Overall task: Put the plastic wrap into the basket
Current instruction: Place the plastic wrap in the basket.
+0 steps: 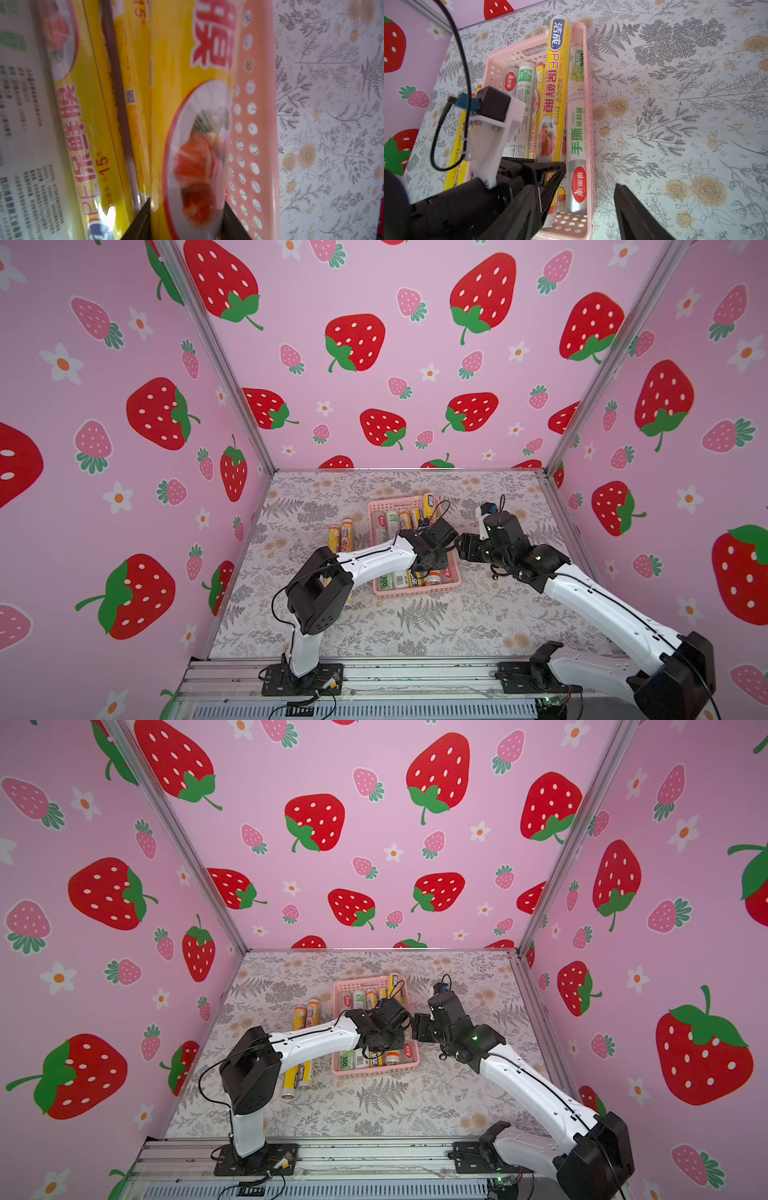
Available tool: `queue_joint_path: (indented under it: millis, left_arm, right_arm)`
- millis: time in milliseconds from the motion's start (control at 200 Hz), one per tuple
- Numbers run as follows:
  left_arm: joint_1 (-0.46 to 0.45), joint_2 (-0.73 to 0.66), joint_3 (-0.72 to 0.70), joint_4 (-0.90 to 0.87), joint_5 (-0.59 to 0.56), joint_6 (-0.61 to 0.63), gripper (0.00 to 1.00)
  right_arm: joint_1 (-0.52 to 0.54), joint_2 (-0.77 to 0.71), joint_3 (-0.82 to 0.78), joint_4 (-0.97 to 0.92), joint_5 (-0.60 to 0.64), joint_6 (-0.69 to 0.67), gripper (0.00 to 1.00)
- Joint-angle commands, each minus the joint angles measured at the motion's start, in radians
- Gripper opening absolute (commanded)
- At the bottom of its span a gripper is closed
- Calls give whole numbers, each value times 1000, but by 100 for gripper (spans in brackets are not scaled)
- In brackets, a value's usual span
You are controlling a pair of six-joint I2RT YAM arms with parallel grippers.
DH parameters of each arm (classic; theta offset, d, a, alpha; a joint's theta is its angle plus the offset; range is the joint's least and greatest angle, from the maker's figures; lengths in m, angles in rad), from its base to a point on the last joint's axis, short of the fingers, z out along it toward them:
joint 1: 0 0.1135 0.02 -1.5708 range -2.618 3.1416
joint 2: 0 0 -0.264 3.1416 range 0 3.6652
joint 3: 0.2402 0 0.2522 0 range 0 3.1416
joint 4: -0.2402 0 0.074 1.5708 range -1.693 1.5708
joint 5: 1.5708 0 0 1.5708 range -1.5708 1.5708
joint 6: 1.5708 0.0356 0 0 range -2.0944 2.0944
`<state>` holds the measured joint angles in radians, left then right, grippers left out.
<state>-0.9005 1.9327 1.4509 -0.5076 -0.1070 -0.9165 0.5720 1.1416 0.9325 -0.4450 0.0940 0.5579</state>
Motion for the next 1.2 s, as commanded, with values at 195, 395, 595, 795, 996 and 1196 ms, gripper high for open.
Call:
queue_joint_path:
  millis: [195, 395, 595, 795, 996, 1196]
  left_arm:
    - [12, 30, 31, 72, 71, 5, 68]
    - [15, -62, 13, -13, 45, 73, 81]
    - [49, -287, -43, -225, -31, 177, 84]
    - [116, -542, -222, -396, -174, 179, 84]
    - [259, -714, -412, -405, -181, 193, 83]
    - [340, -702, -505, -313, -145, 245, 79]
  right_arm:
    - [-4, -29, -35, -30, -1, 23, 65]
    - [-4, -45, -25, -44, 10, 19, 65]
    - [-5, -28, 48, -69, -40, -46, 67]
    - [-1, -10, 97, -93, -49, -76, 67]
    - [18, 35, 107, -47, -118, -61, 68]
    - [54, 87, 107, -12, -135, -36, 67]
